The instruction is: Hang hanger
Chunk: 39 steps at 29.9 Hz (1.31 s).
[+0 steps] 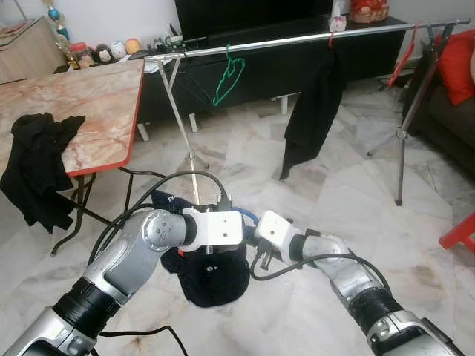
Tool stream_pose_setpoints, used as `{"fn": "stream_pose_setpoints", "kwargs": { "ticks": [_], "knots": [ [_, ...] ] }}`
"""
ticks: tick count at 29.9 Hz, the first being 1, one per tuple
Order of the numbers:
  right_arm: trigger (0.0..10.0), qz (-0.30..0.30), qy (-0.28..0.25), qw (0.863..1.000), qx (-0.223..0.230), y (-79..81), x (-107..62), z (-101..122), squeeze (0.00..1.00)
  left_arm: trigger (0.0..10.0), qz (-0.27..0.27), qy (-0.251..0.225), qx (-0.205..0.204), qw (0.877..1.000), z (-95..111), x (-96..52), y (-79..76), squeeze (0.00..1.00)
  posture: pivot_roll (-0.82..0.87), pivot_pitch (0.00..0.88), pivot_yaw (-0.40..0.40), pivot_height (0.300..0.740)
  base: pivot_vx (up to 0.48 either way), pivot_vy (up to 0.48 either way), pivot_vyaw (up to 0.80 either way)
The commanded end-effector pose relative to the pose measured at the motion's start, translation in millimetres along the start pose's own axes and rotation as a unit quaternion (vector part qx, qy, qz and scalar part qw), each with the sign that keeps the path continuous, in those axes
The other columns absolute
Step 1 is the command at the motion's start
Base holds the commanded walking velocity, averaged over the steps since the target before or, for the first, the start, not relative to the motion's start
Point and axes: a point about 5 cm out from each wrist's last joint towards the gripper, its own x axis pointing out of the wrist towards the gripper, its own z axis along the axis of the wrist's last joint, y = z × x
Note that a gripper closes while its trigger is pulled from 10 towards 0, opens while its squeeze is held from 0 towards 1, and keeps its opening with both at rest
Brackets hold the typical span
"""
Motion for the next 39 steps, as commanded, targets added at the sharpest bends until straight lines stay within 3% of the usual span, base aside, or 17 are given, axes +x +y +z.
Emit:
{"fn": "stream_pose_setpoints", "kwargs": {
  "ticks": [1,3,6,9,19,24,32,36,39],
  "knots": [
    [0.0,-0.025,-0.023,0.999,0.004,-9.6,2.1,13.3,0.00,10.0,0.010,0.007,0.022,1.000,0.8,0.2,4.2,0.00,-0.12,0.000,0.113,0.740,0.000,0.000,0.00],
    [0.0,-0.026,-0.023,0.999,0.004,-9.6,2.5,13.3,0.00,10.0,0.011,0.006,0.022,1.000,0.6,0.4,4.1,0.00,-0.12,0.000,0.113,0.740,0.000,0.000,0.00],
    [0.0,-0.044,-0.022,0.999,0.019,-9.8,2.8,12.8,0.00,10.0,0.074,0.032,0.062,0.995,-1.8,8.3,8.2,0.00,-0.12,0.000,0.110,0.740,0.000,0.000,0.00],
    [0.0,-0.053,-0.019,0.998,0.022,-11.9,2.0,11.4,0.00,10.0,0.093,0.040,0.065,0.993,-3.2,8.7,10.0,0.00,-0.12,0.000,0.110,0.740,0.000,0.000,0.00],
    [0.0,-0.083,0.002,0.996,0.022,-17.0,1.7,6.7,0.00,10.0,0.076,0.083,0.085,0.990,-15.1,8.8,1.6,0.00,-0.12,0.000,0.108,0.740,0.000,0.000,0.00],
    [0.0,-0.100,0.015,0.995,0.021,-20.1,-0.1,2.2,0.00,10.0,0.091,0.101,0.071,0.988,-22.1,8.1,2.8,0.00,-0.12,0.000,0.107,0.740,0.000,0.000,0.00],
    [0.0,-0.124,-0.018,0.992,0.027,-26.9,-0.4,12.9,0.00,10.0,0.128,0.097,0.013,0.987,-21.7,16.0,-9.6,0.00,-0.13,0.000,0.112,0.740,0.000,0.000,0.00],
    [0.0,-0.132,-0.021,0.991,0.029,-29.0,-1.0,13.9,0.00,10.0,0.132,0.098,0.006,0.986,-22.2,16.4,-12.0,0.00,-0.13,0.000,0.112,0.740,0.000,0.000,0.00],
    [0.0,-0.152,-0.021,0.988,0.032,-35.0,-2.7,15.5,0.00,10.0,0.157,0.114,-0.016,0.981,-27.9,16.2,-17.0,0.00,-0.13,0.000,0.108,0.740,0.000,0.000,0.00]
  ]
}}
